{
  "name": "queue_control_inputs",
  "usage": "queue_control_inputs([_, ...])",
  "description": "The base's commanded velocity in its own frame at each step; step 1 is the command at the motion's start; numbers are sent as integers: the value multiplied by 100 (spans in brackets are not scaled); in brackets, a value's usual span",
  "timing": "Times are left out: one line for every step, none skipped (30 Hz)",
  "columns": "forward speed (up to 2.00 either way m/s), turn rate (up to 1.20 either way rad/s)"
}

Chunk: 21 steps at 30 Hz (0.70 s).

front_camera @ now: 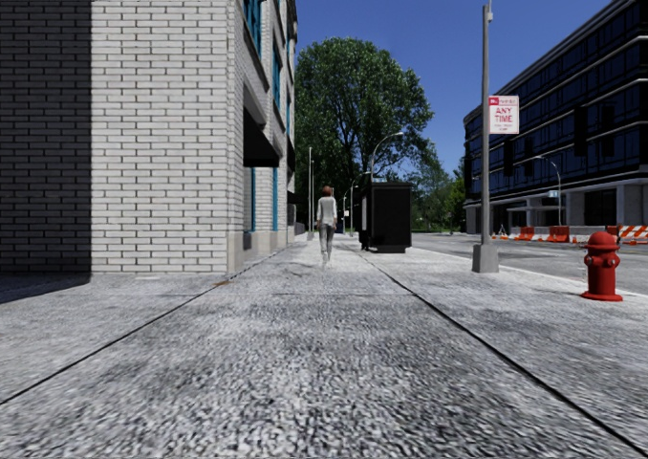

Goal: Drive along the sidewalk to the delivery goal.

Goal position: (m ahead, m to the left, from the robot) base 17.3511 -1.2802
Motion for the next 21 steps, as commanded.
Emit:
queue_control_inputs([200, 0])
queue_control_inputs([200, 0])
queue_control_inputs([200, 0])
queue_control_inputs([200, 0])
queue_control_inputs([200, 0])
queue_control_inputs([200, 0])
queue_control_inputs([200, 0])
queue_control_inputs([200, 0])
queue_control_inputs([200, 0])
queue_control_inputs([200, 0])
queue_control_inputs([200, 0])
queue_control_inputs([200, 0])
queue_control_inputs([200, 0])
queue_control_inputs([200, 0])
queue_control_inputs([200, 0])
queue_control_inputs([200, 0])
queue_control_inputs([200, 0])
queue_control_inputs([200, 0])
queue_control_inputs([200, 0])
queue_control_inputs([200, 0])
queue_control_inputs([200, 0])
